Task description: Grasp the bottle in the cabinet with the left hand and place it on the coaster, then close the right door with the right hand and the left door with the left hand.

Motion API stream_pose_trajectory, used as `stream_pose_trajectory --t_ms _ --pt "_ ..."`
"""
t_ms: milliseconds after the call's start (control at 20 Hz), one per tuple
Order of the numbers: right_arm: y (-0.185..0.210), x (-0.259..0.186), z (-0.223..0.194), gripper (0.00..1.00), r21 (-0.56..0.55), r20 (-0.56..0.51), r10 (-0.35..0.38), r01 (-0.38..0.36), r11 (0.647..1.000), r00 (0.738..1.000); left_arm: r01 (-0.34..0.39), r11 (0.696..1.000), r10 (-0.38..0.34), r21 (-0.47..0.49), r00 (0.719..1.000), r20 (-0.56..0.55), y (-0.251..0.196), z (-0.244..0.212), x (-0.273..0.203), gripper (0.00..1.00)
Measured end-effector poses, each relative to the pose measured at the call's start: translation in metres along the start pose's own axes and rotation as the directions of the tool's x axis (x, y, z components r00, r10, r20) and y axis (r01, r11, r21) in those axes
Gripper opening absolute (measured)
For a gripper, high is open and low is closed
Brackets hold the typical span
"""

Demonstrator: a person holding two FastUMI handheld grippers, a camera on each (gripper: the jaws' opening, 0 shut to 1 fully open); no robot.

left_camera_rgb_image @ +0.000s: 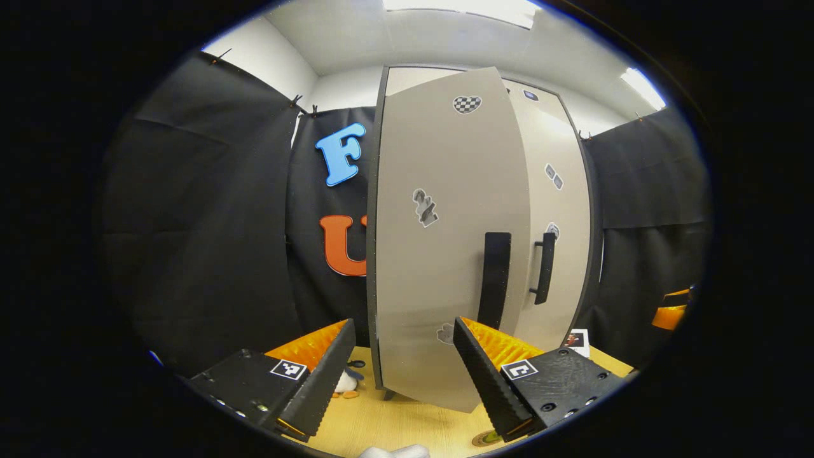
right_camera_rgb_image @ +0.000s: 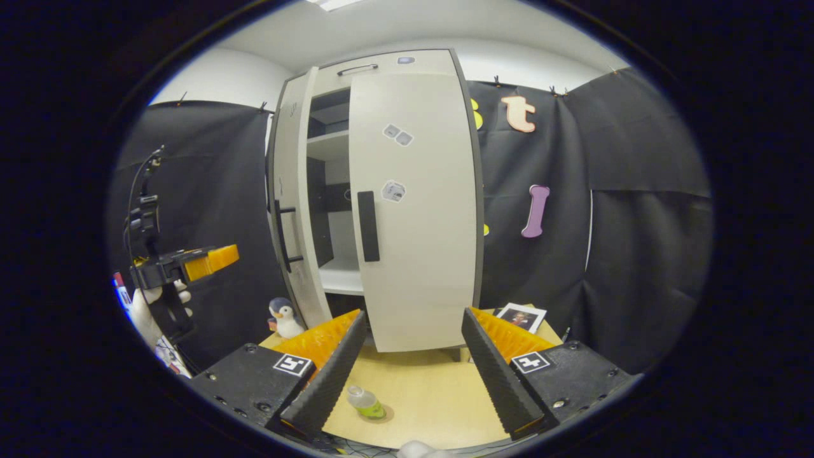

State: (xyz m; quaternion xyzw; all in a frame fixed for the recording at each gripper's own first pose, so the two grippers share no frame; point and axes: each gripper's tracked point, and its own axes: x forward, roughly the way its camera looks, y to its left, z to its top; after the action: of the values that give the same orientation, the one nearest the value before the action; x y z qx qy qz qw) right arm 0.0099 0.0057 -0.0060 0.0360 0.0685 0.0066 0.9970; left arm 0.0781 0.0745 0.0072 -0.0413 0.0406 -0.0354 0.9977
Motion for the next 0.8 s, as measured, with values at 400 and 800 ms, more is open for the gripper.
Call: stream_pose_trajectory --t_ms 400,800 --pt "0.004 0.002 -0.002 0.95 0.009 0.027 -0.028 0.028 1.000 0.999 -0.020 0.999 0.021 0.025 0.999 -0.032 -0.004 -0.021 -0.051 0.95" --pt "0.014 -0.002 -0.018 0.95 -0.031 0.013 -0.031 0.031 0.999 0.999 -0.040 0.999 0.041 0.014 0.997 -0.067 -0.015 -0.049 -0.075 0.95"
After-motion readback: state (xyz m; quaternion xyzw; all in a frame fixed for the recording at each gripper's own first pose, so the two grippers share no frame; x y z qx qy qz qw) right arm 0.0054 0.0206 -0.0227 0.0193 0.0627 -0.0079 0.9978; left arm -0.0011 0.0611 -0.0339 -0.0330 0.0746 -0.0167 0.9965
